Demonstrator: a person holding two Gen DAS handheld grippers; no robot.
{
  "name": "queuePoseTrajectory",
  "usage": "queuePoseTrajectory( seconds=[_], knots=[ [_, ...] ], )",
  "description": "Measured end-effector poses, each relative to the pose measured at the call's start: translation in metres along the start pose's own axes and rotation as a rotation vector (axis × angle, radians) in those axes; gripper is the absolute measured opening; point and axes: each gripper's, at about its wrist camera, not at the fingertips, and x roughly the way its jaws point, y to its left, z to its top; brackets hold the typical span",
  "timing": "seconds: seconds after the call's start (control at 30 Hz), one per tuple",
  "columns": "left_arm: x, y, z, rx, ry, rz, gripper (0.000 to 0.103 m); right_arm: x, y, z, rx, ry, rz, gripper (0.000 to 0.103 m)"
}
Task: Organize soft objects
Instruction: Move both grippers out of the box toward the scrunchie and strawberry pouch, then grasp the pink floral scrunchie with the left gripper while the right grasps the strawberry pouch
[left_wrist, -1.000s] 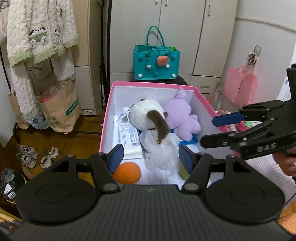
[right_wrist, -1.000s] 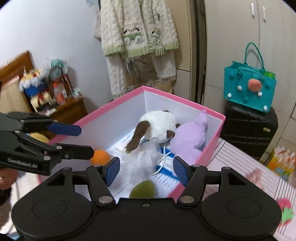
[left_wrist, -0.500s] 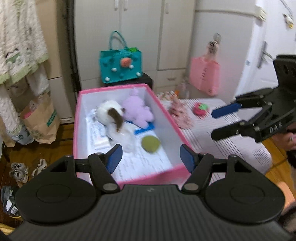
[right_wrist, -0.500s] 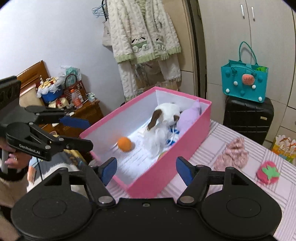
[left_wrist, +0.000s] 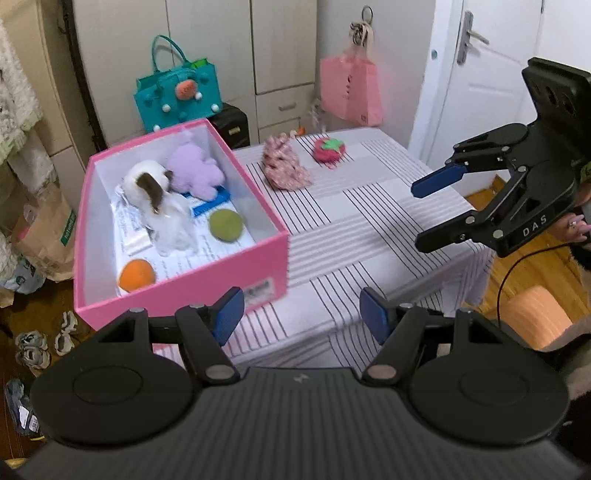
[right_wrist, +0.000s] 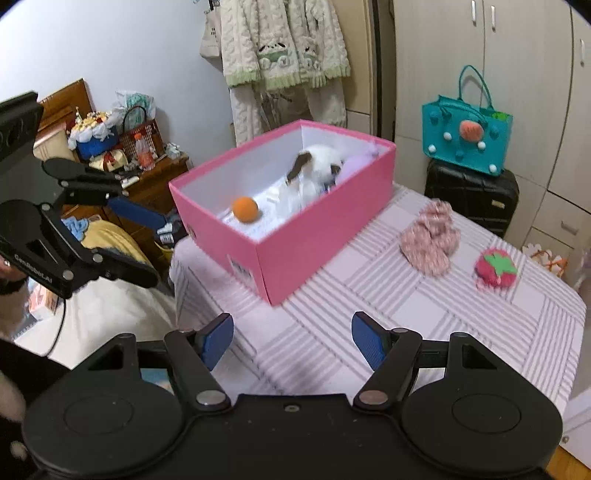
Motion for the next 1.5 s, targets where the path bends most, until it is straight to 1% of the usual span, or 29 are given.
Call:
queuePoseTrajectory(
  seconds=[0.1, 0.23, 0.3, 0.37, 0.47, 0.57, 0.67, 0.77, 0.87, 0.97, 1.03, 1.1, 1.17, 1.27, 1.33, 1.4, 1.47, 1.5],
  knots=[
    [0.010, -0.008, -0.002, 0.001, 0.036, -0.016, 0.068, -0.002, -0.003, -0.013, 0.003, 0.024, -0.021, 0.076],
    [0.023, -0.017, -0.001, -0.005, 0.061, -0.046, 0.068, -0.004, -0.014, -0.029, 0.025, 0.024, -0.034, 0.076],
    [0.030, -0.022, 0.004, -0.013, 0.081, -0.067, 0.068, -0.004, -0.024, -0.037, 0.043, 0.019, -0.037, 0.076],
    [0.035, -0.028, 0.013, -0.012, 0.106, -0.096, 0.068, -0.006, -0.032, -0.043, 0.062, 0.006, -0.022, 0.076],
    [0.037, -0.037, 0.031, 0.002, 0.091, -0.111, 0.068, -0.015, -0.043, -0.045, 0.076, -0.025, 0.005, 0.076],
    [0.045, -0.045, 0.047, -0.005, 0.057, -0.128, 0.068, -0.024, -0.057, -0.047, 0.089, -0.087, -0.002, 0.078],
    [0.058, -0.049, 0.058, -0.027, 0.018, -0.134, 0.068, -0.023, -0.080, -0.051, 0.135, -0.136, -0.014, 0.078],
    [0.076, -0.051, 0.067, -0.055, -0.024, -0.117, 0.068, -0.015, -0.105, -0.055, 0.178, -0.176, -0.065, 0.078],
    [0.095, -0.054, 0.076, -0.072, -0.083, -0.064, 0.068, -0.005, -0.127, -0.058, 0.207, -0.206, -0.101, 0.078],
    [0.112, -0.056, 0.085, -0.081, -0.127, -0.017, 0.068, 0.005, -0.141, -0.057, 0.172, -0.222, -0.175, 0.078],
    [0.123, -0.057, 0.091, -0.094, -0.145, -0.008, 0.068, 0.013, -0.147, -0.053, 0.128, -0.228, -0.217, 0.078],
    [0.133, -0.057, 0.096, -0.113, -0.162, -0.004, 0.068, 0.019, -0.153, -0.049, 0.101, -0.231, -0.234, 0.078],
    [0.145, -0.058, 0.101, -0.138, -0.192, 0.018, 0.068, 0.029, -0.158, -0.043, 0.069, -0.231, -0.257, 0.078],
    [0.165, -0.056, 0.107, -0.184, -0.215, 0.038, 0.068, 0.040, -0.166, -0.037, 0.029, -0.234, -0.292, 0.078],
    [0.179, -0.055, 0.110, -0.201, -0.232, 0.074, 0.068, 0.049, -0.174, -0.033, 0.018, -0.236, -0.298, 0.078],
    [0.193, -0.054, 0.112, -0.207, -0.238, 0.104, 0.068, 0.057, -0.182, -0.030, 0.017, -0.231, -0.290, 0.078],
    [0.208, -0.049, 0.114, -0.219, -0.235, 0.101, 0.068, 0.068, -0.192, -0.027, 0.009, -0.224, -0.290, 0.078],
    [0.219, -0.046, 0.116, -0.228, -0.220, 0.098, 0.068, 0.073, -0.195, -0.026, 0.005, -0.220, -0.289, 0.078]
  ],
)
